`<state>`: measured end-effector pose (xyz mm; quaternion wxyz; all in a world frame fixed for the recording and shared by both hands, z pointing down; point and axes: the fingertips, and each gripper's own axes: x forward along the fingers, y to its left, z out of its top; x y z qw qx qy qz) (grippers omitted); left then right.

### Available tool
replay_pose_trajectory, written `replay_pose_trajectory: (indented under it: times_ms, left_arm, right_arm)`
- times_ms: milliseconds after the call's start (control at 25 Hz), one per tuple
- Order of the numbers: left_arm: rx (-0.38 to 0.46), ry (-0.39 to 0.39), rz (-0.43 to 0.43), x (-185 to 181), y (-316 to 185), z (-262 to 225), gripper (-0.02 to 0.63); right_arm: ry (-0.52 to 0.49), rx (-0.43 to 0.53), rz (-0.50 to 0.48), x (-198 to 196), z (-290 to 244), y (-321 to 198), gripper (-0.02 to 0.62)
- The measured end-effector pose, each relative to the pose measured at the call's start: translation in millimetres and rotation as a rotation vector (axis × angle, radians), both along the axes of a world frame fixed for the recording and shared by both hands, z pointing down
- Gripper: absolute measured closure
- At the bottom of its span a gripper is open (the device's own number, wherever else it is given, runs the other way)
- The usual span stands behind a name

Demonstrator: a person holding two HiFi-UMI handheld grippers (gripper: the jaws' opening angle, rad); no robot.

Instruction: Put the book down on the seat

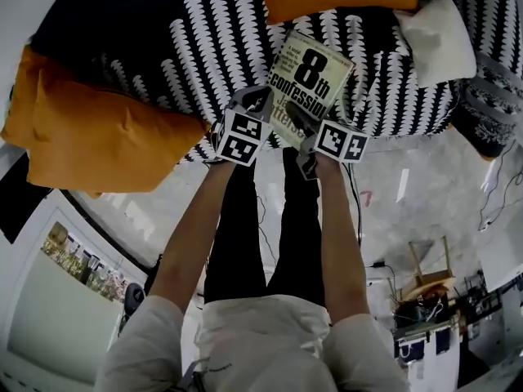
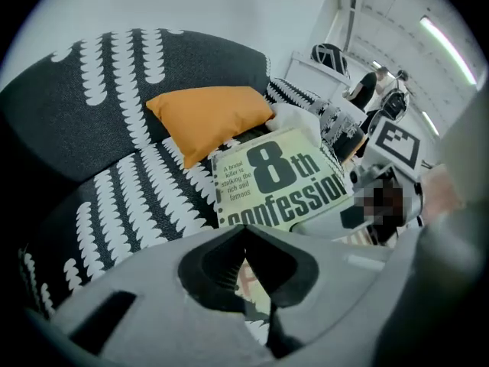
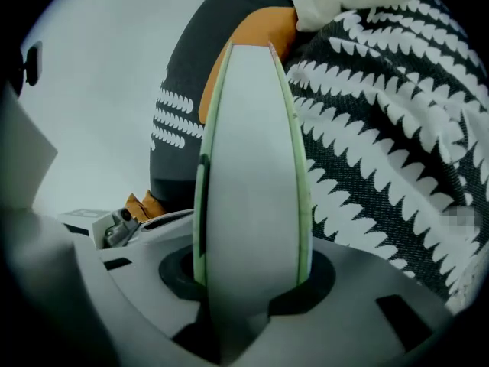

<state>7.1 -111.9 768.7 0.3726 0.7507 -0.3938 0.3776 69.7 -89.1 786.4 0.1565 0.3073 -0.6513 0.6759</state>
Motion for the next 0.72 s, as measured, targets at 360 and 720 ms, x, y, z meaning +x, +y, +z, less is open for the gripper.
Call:
replay_pose_trajectory:
  times_ms: [360,720]
  left_arm:
    - [-0.043,-0.032,0.029,-4,25,22,0.597]
    - [-0.039,0.005,0.081,8,46,37,0.597]
  right_arm:
    - [-0.214,-0.070,0.058,-21,24,-11,0.430]
    - [-0.152,-0.012,0.158,-3,31,-15,0.383]
